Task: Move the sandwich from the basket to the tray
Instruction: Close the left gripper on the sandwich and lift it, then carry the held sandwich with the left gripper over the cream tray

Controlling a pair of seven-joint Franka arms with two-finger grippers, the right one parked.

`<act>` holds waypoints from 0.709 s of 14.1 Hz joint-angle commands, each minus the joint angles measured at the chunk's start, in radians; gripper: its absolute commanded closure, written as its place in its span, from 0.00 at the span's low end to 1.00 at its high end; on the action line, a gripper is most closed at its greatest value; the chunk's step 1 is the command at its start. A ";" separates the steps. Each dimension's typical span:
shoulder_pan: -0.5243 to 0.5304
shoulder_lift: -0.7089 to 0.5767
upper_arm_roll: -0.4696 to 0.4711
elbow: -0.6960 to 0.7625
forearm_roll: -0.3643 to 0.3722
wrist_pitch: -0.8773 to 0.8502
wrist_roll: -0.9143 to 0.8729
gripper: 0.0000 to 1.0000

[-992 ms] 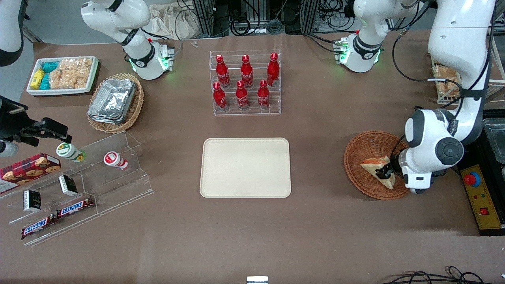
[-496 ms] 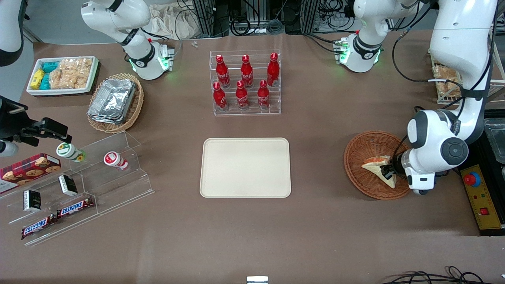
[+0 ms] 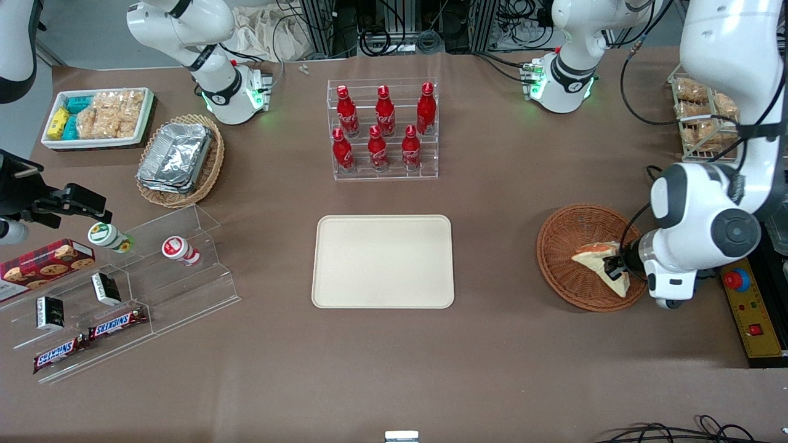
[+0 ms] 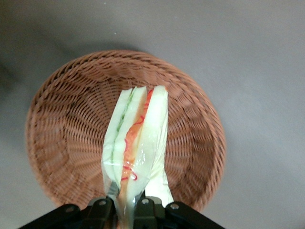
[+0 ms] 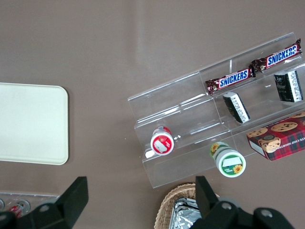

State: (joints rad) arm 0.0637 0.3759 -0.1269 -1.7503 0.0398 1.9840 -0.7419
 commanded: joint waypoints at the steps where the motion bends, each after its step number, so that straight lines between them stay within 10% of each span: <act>1: -0.013 -0.014 -0.068 0.170 0.021 -0.219 0.035 0.84; 10: -0.073 0.009 -0.404 0.414 0.078 -0.433 0.053 0.83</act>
State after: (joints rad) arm 0.0305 0.3467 -0.5103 -1.3748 0.0955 1.5671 -0.6939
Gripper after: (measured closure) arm 0.819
